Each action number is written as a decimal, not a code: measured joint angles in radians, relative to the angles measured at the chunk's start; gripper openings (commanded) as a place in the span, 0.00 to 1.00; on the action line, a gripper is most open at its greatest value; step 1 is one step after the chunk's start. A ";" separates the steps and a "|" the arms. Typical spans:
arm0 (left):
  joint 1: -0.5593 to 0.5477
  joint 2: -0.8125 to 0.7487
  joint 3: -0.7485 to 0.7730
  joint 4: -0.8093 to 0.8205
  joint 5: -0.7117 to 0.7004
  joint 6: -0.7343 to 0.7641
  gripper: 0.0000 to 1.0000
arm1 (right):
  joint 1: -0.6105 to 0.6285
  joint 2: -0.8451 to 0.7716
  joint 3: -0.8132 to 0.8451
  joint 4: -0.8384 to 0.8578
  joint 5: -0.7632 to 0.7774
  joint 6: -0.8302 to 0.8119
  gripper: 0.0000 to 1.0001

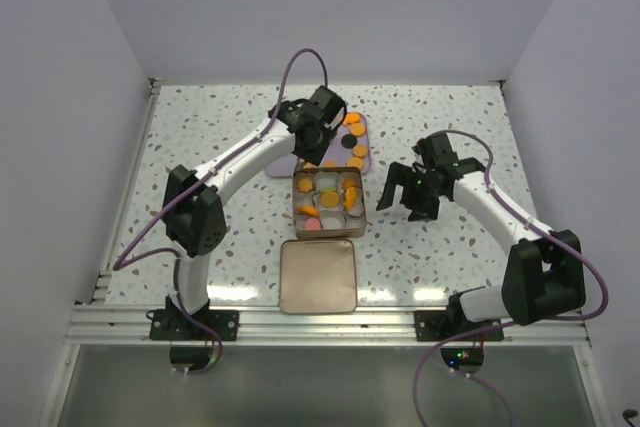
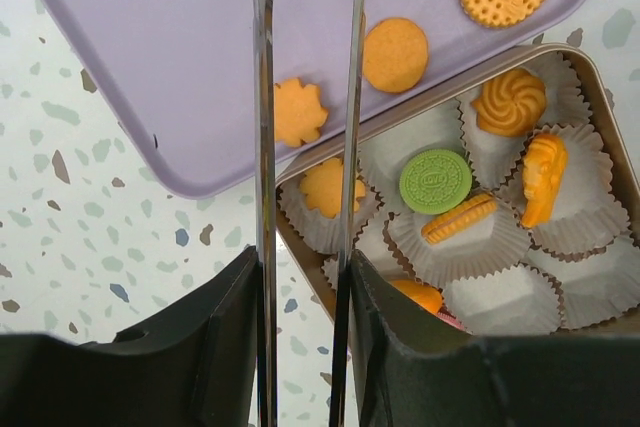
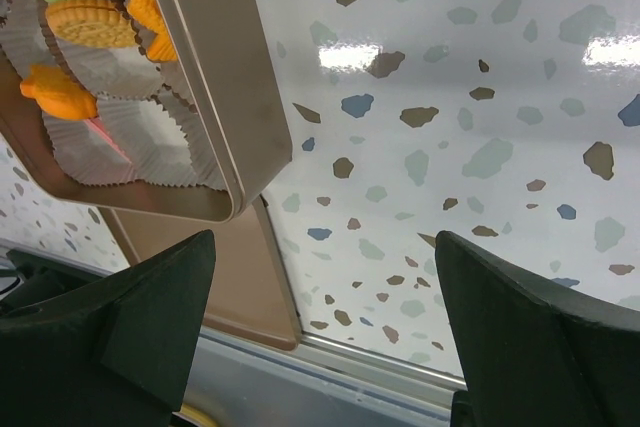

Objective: Pack the cookies

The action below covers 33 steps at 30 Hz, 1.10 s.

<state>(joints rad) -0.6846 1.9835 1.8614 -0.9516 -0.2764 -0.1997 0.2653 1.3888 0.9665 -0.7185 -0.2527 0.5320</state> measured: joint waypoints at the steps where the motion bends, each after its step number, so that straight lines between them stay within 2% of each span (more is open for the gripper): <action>1: 0.001 -0.008 -0.001 -0.003 0.002 -0.002 0.40 | 0.000 0.000 0.000 0.000 0.000 0.000 0.95; 6: 0.002 -0.133 -0.100 0.005 0.041 -0.018 0.40 | -0.001 0.000 0.000 0.000 0.000 0.000 0.95; 13: -0.003 -0.523 -0.409 0.041 0.156 -0.029 0.40 | -0.003 -0.020 -0.011 0.001 -0.001 0.005 0.95; 19: -0.042 -0.774 -0.619 0.053 0.259 -0.035 0.40 | -0.003 -0.044 -0.048 0.009 -0.009 0.018 0.94; 27: -0.162 -0.827 -0.753 0.040 0.315 -0.055 0.38 | -0.003 -0.098 -0.114 0.012 -0.027 0.030 0.94; 33: -0.194 -0.827 -0.780 0.019 0.313 -0.070 0.38 | -0.003 -0.148 -0.118 0.005 -0.026 0.029 0.94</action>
<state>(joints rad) -0.8783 1.1568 1.0813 -0.9329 0.0368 -0.2699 0.2626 1.2407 0.8482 -0.7132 -0.2790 0.5613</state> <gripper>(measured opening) 0.411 0.946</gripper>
